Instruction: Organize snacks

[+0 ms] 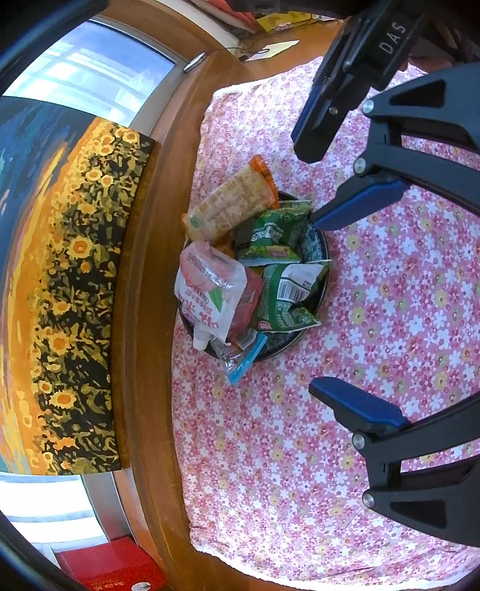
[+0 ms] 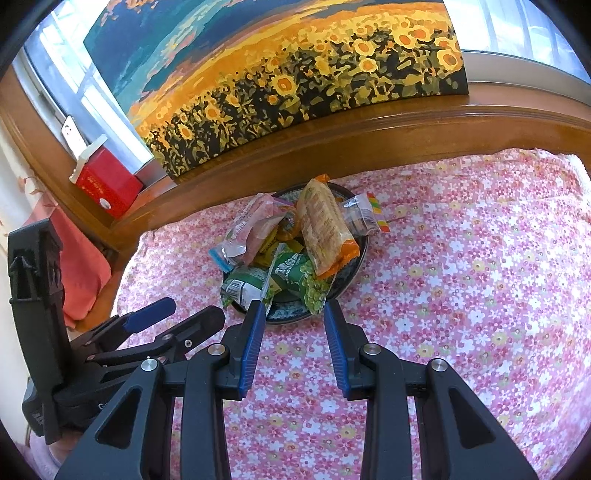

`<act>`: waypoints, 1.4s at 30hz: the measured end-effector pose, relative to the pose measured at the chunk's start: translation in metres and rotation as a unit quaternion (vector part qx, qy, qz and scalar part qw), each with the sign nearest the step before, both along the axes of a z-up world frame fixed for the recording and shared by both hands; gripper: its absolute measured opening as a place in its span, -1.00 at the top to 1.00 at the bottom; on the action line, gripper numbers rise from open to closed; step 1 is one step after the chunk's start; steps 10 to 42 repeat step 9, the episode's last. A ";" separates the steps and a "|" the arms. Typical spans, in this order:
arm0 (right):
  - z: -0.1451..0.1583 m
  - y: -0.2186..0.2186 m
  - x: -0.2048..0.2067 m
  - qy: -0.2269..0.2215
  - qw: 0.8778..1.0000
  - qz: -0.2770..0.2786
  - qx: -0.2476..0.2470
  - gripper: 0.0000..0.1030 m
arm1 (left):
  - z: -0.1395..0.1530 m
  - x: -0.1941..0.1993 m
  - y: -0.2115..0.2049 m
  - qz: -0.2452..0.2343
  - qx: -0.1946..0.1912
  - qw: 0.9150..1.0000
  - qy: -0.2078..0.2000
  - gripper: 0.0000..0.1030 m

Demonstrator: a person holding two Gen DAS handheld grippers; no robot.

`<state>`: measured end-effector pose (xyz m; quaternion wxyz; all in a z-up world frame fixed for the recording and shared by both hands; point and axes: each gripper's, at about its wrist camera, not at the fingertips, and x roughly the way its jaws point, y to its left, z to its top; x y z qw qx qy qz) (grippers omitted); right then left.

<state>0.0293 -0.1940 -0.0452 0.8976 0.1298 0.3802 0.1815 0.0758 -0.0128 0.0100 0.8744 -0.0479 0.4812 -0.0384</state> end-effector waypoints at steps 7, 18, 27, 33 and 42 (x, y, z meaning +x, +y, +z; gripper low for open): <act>-0.001 -0.001 0.001 0.002 1.000 -0.001 0.000 0.34 | -0.002 -0.001 -0.001 0.001 0.002 1.000 0.004 -0.64; -0.001 -0.001 0.002 0.002 1.000 -0.001 -0.001 0.34 | -0.002 0.000 0.000 0.000 0.001 1.000 0.006 -0.64; -0.001 -0.001 0.002 0.002 1.000 -0.001 -0.001 0.34 | -0.002 0.000 0.000 0.000 0.001 1.000 0.006 -0.64; -0.001 -0.001 0.002 0.002 1.000 -0.001 -0.001 0.34 | -0.002 0.000 0.000 0.000 0.001 1.000 0.006 -0.64; -0.001 -0.001 0.002 0.002 1.000 -0.001 -0.001 0.34 | -0.002 0.000 0.000 0.000 0.001 1.000 0.006 -0.64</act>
